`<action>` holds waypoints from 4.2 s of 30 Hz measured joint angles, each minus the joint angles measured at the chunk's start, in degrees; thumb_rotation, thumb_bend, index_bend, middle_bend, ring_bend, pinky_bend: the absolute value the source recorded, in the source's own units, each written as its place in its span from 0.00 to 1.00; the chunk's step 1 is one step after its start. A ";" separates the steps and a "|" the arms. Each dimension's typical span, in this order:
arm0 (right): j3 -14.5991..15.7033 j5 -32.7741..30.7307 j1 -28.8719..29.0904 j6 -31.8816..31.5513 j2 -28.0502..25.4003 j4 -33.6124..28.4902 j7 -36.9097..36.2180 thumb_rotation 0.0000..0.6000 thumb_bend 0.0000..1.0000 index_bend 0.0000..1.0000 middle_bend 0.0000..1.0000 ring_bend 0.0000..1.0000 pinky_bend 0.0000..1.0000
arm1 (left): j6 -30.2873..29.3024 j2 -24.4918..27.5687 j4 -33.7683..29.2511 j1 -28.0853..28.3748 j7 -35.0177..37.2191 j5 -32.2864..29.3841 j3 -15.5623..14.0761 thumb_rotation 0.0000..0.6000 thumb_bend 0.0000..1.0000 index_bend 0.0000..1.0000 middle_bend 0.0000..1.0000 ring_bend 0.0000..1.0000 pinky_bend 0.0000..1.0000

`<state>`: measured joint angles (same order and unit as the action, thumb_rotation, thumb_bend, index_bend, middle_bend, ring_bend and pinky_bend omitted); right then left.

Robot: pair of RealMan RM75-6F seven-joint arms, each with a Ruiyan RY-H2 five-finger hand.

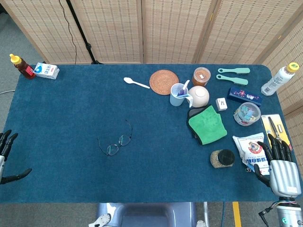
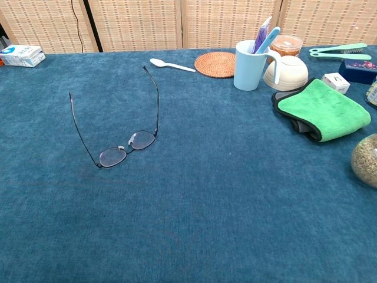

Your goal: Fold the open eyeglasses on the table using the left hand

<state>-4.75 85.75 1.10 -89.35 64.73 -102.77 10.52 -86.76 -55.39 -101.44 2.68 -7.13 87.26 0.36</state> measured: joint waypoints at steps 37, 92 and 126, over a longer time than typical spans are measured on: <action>0.40 0.67 -1.14 -1.48 -1.15 -0.91 -0.75 1.00 0.43 0.17 0.00 0.00 0.00 | 14.66 -3.58 -5.60 12.20 4.89 12.24 -1.87 0.69 0.07 0.07 0.04 0.02 0.07; 0.02 -0.34 -1.66 -1.79 -1.79 -2.99 2.11 1.00 0.43 0.18 0.00 0.00 0.00 | 32.79 -26.24 16.24 27.45 16.83 -3.75 1.61 0.69 0.07 0.07 0.04 0.03 0.07; 0.05 0.37 -1.92 -2.29 -2.00 -3.13 1.75 1.00 0.43 0.18 0.00 0.00 0.00 | 30.40 -18.80 17.34 28.27 -3.10 -4.38 0.56 0.83 0.07 0.00 0.00 0.00 0.00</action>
<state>-4.71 86.11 -0.82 -91.64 62.73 -105.90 12.27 -56.36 -74.19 -84.10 30.95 -10.23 82.89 0.92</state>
